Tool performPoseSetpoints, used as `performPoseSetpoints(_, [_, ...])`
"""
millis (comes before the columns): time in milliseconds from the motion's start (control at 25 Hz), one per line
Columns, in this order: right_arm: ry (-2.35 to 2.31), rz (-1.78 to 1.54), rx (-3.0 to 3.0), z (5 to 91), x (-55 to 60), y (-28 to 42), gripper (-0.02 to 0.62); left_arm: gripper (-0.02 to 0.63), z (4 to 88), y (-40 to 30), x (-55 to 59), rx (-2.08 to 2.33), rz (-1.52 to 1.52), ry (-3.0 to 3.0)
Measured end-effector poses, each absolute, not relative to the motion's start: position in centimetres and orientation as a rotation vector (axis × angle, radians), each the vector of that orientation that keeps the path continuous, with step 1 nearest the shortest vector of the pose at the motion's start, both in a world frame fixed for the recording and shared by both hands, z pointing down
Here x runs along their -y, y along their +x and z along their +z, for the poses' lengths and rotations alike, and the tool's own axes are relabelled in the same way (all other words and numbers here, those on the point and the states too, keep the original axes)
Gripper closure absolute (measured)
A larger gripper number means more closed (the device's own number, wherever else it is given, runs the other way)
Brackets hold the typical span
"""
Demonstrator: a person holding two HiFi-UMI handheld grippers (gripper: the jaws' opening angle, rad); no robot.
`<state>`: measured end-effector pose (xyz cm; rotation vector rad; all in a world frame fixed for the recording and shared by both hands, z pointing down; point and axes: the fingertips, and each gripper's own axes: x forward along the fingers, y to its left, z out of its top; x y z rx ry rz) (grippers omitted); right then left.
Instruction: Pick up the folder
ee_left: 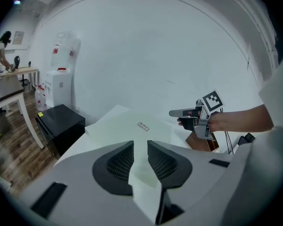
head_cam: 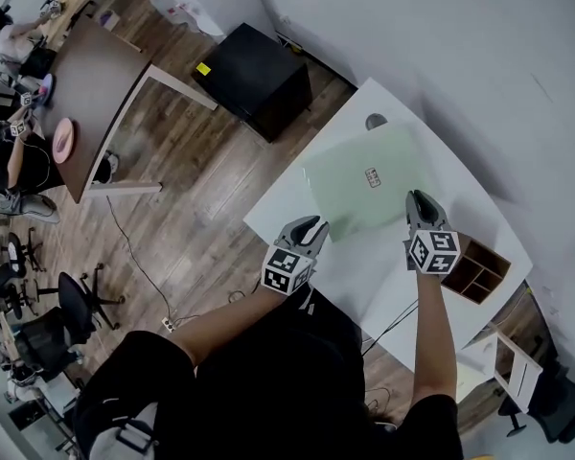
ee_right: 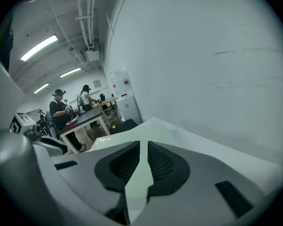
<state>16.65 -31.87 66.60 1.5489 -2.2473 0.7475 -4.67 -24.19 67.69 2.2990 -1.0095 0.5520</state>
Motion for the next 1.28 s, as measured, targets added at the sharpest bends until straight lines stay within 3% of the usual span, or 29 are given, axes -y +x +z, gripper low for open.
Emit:
performPoseSetpoints(120, [1.522, 0.743, 2.222, 67.9, 33.1, 17.6, 0.539, 0.506, 68.6, -4.9, 24.9, 1.023, 0.537, 2.246])
performPoseSetpoints(200, [1.514, 0.757, 2.205, 68.8, 33.8, 18.3, 0.481, 0.474, 69.3, -4.9, 25.1, 1.023, 0.524, 2.207])
performPoseSetpoints(400, [1.499, 0.776, 2.153, 71.2, 35.8, 19.9, 0.445, 0.402, 71.6, -5.1, 25.4, 1.040, 0.526, 2.117])
performPoseSetpoints(640, [1.405, 0.769, 2.097, 73.6, 36.8, 21.2, 0.361, 0.370, 74.1, -5.5, 25.3, 1.027, 0.509, 2.015])
performPoseSetpoints(1280, [1.194, 1.039, 2.209, 75.6, 38.4, 20.9, 0.290, 0.304, 76.5, -5.4, 26.3, 1.012, 0.450, 1.884])
